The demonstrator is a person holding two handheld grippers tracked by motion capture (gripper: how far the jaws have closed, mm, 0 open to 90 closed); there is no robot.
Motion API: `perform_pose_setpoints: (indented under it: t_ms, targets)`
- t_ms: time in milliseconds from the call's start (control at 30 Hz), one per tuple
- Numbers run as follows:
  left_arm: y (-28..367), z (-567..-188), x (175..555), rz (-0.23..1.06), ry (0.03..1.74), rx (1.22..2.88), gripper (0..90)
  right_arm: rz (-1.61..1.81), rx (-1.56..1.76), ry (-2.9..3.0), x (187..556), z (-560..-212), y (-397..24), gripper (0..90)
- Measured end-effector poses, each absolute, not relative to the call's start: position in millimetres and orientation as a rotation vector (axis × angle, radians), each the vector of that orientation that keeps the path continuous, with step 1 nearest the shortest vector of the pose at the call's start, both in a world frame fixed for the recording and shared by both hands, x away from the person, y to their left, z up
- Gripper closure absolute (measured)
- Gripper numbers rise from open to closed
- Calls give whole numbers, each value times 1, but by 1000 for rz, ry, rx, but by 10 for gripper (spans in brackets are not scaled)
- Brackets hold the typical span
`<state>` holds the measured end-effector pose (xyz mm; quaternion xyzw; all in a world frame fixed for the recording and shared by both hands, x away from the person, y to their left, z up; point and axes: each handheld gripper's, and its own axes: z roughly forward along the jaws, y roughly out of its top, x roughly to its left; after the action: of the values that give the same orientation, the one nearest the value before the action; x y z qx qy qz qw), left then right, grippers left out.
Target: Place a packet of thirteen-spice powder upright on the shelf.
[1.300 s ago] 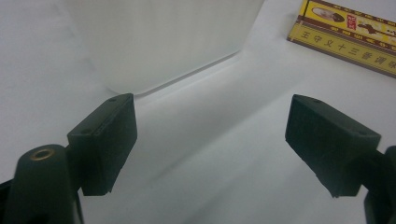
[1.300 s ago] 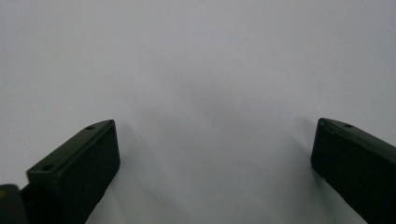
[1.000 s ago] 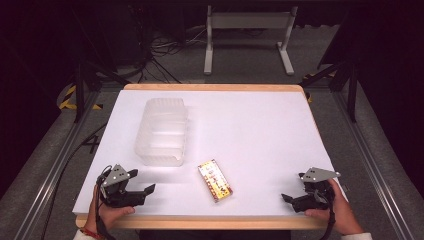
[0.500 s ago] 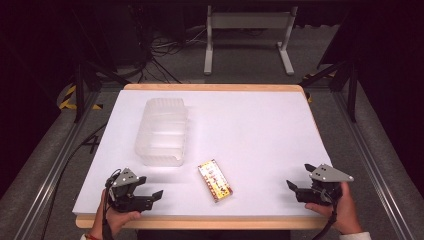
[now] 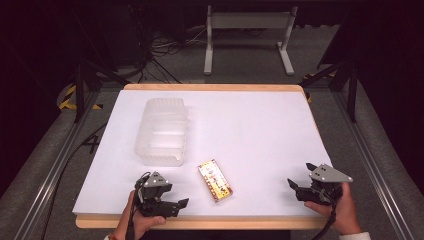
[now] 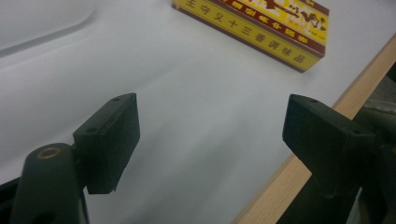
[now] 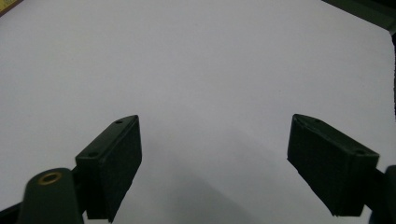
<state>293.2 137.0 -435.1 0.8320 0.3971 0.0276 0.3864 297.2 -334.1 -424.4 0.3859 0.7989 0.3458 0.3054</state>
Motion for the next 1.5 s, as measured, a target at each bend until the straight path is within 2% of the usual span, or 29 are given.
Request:
perform_pose_setpoints:
  t_ms: [200,367,533,967,1100,1167,1500]
  targets:
    - [107,-428,296,18,1032,2101,208,904,1024,2106,298,-425,-335,180]
    - [81,-422,304,45,1068,2090,187,899,1021,2112,298,-427,-334,176]
    - [57,-422,319,-11,1216,2024,189,884,1013,2125,298,-429,-333,176]
    - [26,-420,339,29,1409,1933,154,855,1004,2150,298,-433,-331,176]
    - [14,-425,346,57,1459,1957,157,842,1005,2162,299,-435,-330,172]
    - [8,-430,353,20,1484,1992,163,842,1003,2166,299,-435,-329,172]
    - [-18,-428,370,118,1455,2125,201,827,1006,2180,300,-437,-329,170]
